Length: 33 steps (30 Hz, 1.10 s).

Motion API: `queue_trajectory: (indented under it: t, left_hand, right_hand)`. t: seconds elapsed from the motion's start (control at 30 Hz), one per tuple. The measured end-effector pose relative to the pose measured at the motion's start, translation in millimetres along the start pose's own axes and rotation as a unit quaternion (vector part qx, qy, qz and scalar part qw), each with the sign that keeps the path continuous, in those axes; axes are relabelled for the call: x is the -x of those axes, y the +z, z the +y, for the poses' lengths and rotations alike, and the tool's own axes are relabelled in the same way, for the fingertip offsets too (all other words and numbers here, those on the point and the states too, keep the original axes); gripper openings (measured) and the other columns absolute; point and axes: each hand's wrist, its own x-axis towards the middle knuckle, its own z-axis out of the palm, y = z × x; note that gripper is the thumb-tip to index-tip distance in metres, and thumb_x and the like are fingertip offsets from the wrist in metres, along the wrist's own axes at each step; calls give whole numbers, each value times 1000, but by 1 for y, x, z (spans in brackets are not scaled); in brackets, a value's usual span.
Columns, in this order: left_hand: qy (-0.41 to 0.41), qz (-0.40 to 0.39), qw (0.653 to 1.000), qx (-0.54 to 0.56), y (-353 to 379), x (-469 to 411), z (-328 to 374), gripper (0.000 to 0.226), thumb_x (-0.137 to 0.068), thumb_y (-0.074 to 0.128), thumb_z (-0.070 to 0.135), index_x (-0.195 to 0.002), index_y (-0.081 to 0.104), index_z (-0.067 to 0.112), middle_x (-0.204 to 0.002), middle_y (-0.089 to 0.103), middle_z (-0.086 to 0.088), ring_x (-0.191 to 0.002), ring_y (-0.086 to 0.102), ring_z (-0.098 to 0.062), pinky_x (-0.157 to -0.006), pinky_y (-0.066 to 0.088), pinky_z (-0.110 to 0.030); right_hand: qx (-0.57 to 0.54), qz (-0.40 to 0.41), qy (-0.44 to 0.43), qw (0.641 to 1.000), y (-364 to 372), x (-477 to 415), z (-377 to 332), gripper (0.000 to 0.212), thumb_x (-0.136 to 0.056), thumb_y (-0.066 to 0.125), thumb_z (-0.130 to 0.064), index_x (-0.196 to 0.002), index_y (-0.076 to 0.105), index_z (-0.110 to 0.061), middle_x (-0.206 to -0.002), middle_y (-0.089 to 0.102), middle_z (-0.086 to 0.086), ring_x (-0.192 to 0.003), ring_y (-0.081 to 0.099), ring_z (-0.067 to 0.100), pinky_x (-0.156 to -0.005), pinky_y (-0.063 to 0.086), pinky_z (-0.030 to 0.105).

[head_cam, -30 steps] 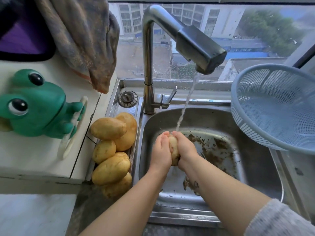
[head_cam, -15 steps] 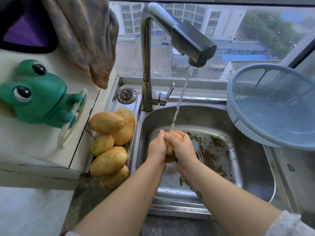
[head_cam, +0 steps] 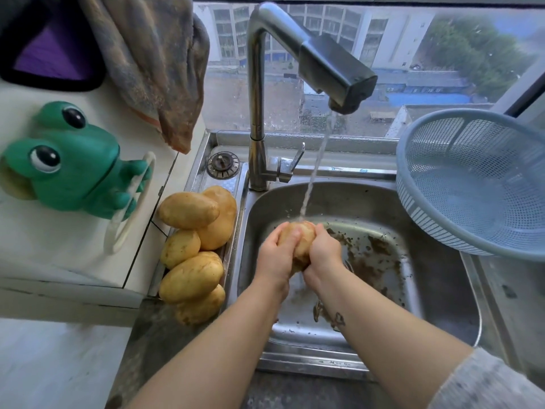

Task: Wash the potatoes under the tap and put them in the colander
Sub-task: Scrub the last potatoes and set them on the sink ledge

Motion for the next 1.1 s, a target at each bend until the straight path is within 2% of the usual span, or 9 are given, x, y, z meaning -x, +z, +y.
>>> queue_trajectory:
  t: [0.13,0.27,0.37,0.47,0.6,0.8,0.93,1.0,1.1]
  left_hand:
    - [-54,40,998,18,4,-11,15,25,-95,60,32,-110,69,13,-100,70,-14,-92,67,-29,-82,57,-42]
    - [-58,19,997,-57,6,-14,21,23,-97,56,28,-106,71,13,-88,70,-12,-79,67,-29,-68,57,-39]
    - [-36,-15,998,-55,9,-7,18,19,-98,54,20,-103,71,13,-98,70,-16,-87,68,-29,-70,58,-38]
    - [-11,-72,997,10,10,5,10,34,-100,51,14,-133,52,10,-122,63,-15,-102,65,-23,-83,57,-31]
    - [-3,-39,999,-27,5,12,-2,52,-90,66,11,-138,45,16,-125,59,-10,-110,61,-22,-94,53,-35]
    - [-69,44,997,4,0,-2,9,14,-91,64,33,-100,65,21,-108,66,-12,-93,64,-25,-73,57,-36]
    - [-106,21,994,-35,-4,-10,22,19,-96,57,36,-92,67,20,-98,65,-13,-85,63,-27,-77,58,-43]
    - [-99,27,993,-57,-1,-10,24,18,-98,54,32,-90,67,22,-99,66,-13,-86,64,-28,-78,59,-44]
    - [-59,23,994,-93,7,-7,24,22,-101,47,26,-100,67,17,-100,68,-14,-86,66,-27,-63,57,-33]
  right_hand:
    - [0,-71,-34,997,-7,0,0,20,-99,49,-21,-98,64,-8,-94,65,12,-89,62,24,-83,52,40]
    - [133,-112,-29,984,-17,-5,-6,25,-85,69,-20,-109,67,-12,-107,69,18,-97,67,34,-86,55,51]
    - [124,-58,-36,990,-17,-8,-8,26,-82,72,-22,-105,67,-10,-102,70,19,-94,68,35,-83,56,53]
    - [66,10,-35,997,-12,-15,-7,25,-83,72,-32,-95,66,-11,-99,68,15,-91,67,31,-84,57,47]
    - [37,76,3,996,-4,-15,1,23,-89,60,-32,-79,58,-11,-89,62,13,-93,63,31,-89,54,48]
    - [26,-14,8,1000,-4,-12,3,20,-97,52,-24,-85,63,-13,-94,65,13,-91,62,27,-93,52,47]
    - [146,-99,-1,984,-13,-16,-3,31,-89,63,-25,-120,62,-21,-119,61,14,-110,59,34,-81,56,49]
    - [210,-108,-15,972,-13,-18,-9,31,-84,69,-23,-115,65,-23,-118,62,14,-107,61,36,-73,58,47]
    - [226,-57,-55,971,-8,-19,-15,10,-87,67,-23,-95,69,-18,-105,68,16,-95,66,33,-77,59,46]
